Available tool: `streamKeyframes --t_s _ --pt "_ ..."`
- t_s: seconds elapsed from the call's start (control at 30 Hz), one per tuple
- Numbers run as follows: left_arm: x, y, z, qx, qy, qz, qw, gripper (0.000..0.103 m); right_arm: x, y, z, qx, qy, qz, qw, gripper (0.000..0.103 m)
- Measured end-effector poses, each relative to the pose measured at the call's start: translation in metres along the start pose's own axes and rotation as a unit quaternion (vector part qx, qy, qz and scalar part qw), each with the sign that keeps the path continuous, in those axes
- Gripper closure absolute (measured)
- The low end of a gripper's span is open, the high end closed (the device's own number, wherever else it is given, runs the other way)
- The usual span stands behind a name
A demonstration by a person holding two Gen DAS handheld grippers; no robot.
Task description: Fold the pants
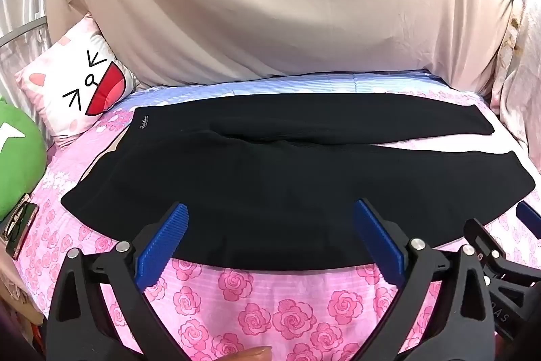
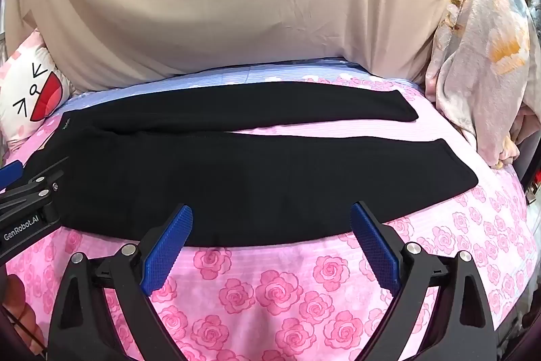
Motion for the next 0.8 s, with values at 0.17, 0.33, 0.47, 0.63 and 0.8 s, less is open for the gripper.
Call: streamKeyframes --t_s 0.17,0.33,0.47,0.63,0.8 --pt "0.0010 0.0042 -0.0009 0.000 0.001 0.002 1.0000 0.007 0.0001 0.0004 0.0009 -0.002 0.002 -0.003 1.000 0.011" --pt "-0.0018 0.0037 -0.0004 0.003 0.006 0.005 1.0000 0.007 -0.0011 0.0011 0.0009 -0.002 0.001 -0.004 1.000 0.011" --pt "-0.0054 0.0029 0.0044 0.005 0.010 0.005 0.9999 0.007 -0.0010 0.0020 0.0007 -0.002 0.001 -0.001 1.000 0.011" --pt "-0.0081 0.0021 0.0058 0.007 0.015 0.003 0.9999 0.007 0.0001 0.0016 0.0008 -0.001 0.001 -0.001 1.000 0.011" --pt "-0.0077 0.0003 0.0077 0.002 0.010 0.004 0.9999 0.007 0.0002 0.0013 0.0000 0.000 0.001 -0.002 1.000 0.011"
Point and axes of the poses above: each gripper's, at about its wrist camera, not at the fingertips, and x roughly against the way its jaws point, y to its left, z to its underside, the point moved 4 cm from there along -x, roughly the way its jaws point, and after that the axes turned 15 degrees about x, right-handed, at the moved point
